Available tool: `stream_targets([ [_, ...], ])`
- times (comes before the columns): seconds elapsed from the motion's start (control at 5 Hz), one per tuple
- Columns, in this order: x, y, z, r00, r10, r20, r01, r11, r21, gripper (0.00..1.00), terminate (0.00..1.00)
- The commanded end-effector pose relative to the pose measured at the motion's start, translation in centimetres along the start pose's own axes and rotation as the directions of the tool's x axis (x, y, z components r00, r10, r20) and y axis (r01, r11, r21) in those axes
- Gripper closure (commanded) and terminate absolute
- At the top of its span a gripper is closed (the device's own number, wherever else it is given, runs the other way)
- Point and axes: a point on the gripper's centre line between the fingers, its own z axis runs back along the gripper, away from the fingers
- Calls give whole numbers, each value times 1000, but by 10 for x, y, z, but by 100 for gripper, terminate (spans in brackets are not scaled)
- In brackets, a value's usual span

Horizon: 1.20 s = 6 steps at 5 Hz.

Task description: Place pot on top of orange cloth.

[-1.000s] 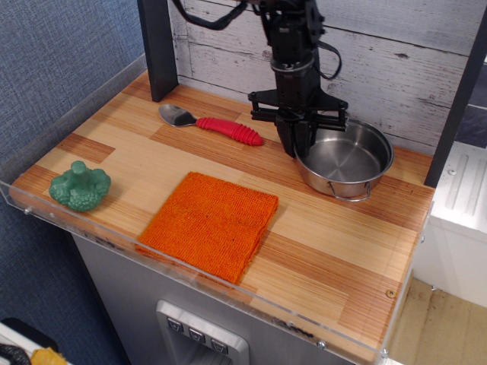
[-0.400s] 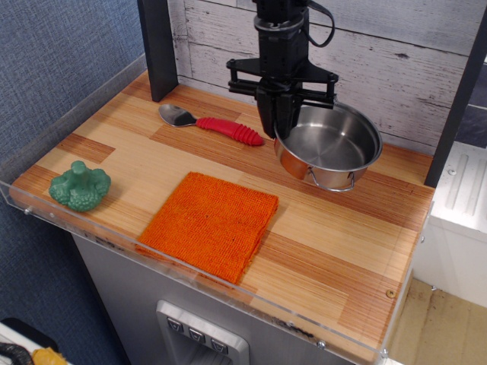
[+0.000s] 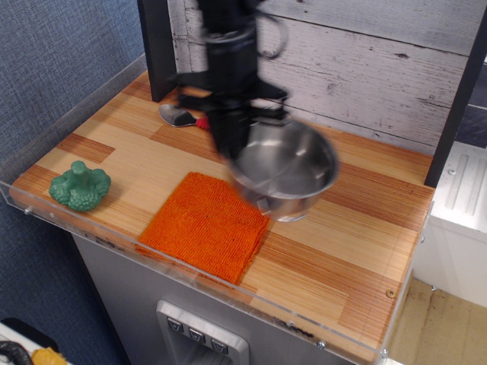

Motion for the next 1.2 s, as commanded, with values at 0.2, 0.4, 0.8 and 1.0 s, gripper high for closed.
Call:
stream_targets([
  [0.2,-26,42,-17,989,149,25,-150,987,57,100,0],
  [0.4,-34,52,-20,986,166,12,-166,984,59,100,0],
  [0.8,-41,58,-36,986,170,-1,-169,983,74,100,0],
  [1.0,-40,59,-44,982,188,20,-189,977,95,100,0],
])
